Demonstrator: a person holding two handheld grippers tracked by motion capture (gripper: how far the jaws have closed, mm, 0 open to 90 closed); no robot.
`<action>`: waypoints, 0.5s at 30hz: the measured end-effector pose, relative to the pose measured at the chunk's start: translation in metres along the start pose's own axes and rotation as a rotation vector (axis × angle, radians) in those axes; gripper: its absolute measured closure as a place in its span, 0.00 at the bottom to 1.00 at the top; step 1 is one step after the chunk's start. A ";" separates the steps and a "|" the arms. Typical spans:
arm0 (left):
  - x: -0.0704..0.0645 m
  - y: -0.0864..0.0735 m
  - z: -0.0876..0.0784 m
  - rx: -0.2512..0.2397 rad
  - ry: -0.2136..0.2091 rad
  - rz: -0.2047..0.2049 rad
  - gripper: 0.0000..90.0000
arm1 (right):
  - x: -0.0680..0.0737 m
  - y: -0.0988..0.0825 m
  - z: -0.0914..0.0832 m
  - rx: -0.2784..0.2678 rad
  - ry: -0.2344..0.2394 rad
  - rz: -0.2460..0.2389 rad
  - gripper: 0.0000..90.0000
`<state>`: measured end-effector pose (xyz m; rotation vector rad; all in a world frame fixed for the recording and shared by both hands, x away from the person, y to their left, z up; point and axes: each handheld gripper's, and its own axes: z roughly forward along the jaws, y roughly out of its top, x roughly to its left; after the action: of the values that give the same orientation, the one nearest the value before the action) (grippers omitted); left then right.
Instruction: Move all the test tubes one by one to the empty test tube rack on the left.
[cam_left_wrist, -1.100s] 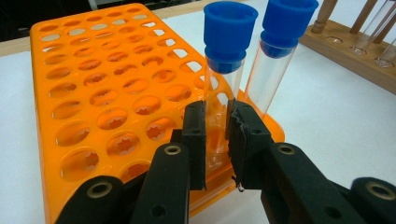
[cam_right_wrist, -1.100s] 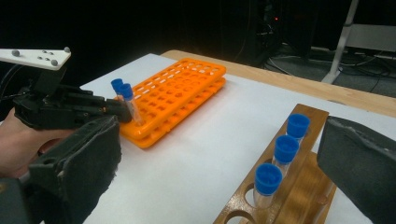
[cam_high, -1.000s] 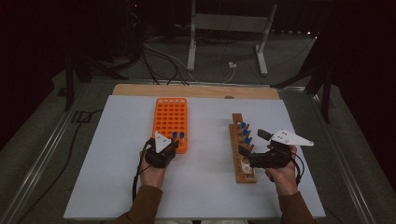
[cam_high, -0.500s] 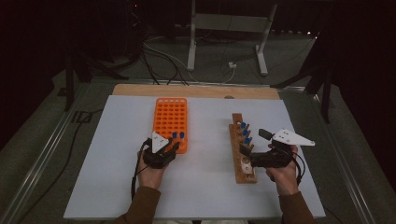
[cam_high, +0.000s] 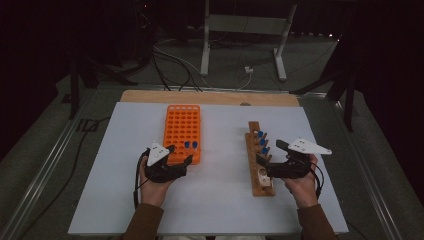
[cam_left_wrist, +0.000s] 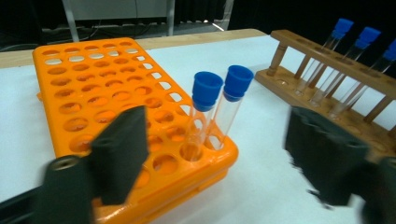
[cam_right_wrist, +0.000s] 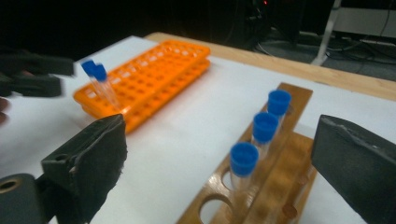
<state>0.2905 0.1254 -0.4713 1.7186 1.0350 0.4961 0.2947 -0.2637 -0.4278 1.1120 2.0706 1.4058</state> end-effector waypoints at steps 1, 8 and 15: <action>-0.001 0.000 -0.002 -0.007 -0.003 -0.006 0.18 | 0.000 -0.001 0.001 0.007 -0.005 -0.004 0.07; -0.003 0.006 -0.009 -0.032 -0.007 -0.023 0.02 | -0.006 -0.009 0.008 0.052 -0.051 -0.015 0.27; -0.006 0.009 -0.010 -0.044 -0.011 -0.013 0.02 | -0.006 -0.014 0.016 0.095 -0.073 -0.067 0.55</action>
<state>0.2833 0.1252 -0.4580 1.6736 1.0196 0.4971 0.3040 -0.2613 -0.4481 1.1038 2.1215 1.2293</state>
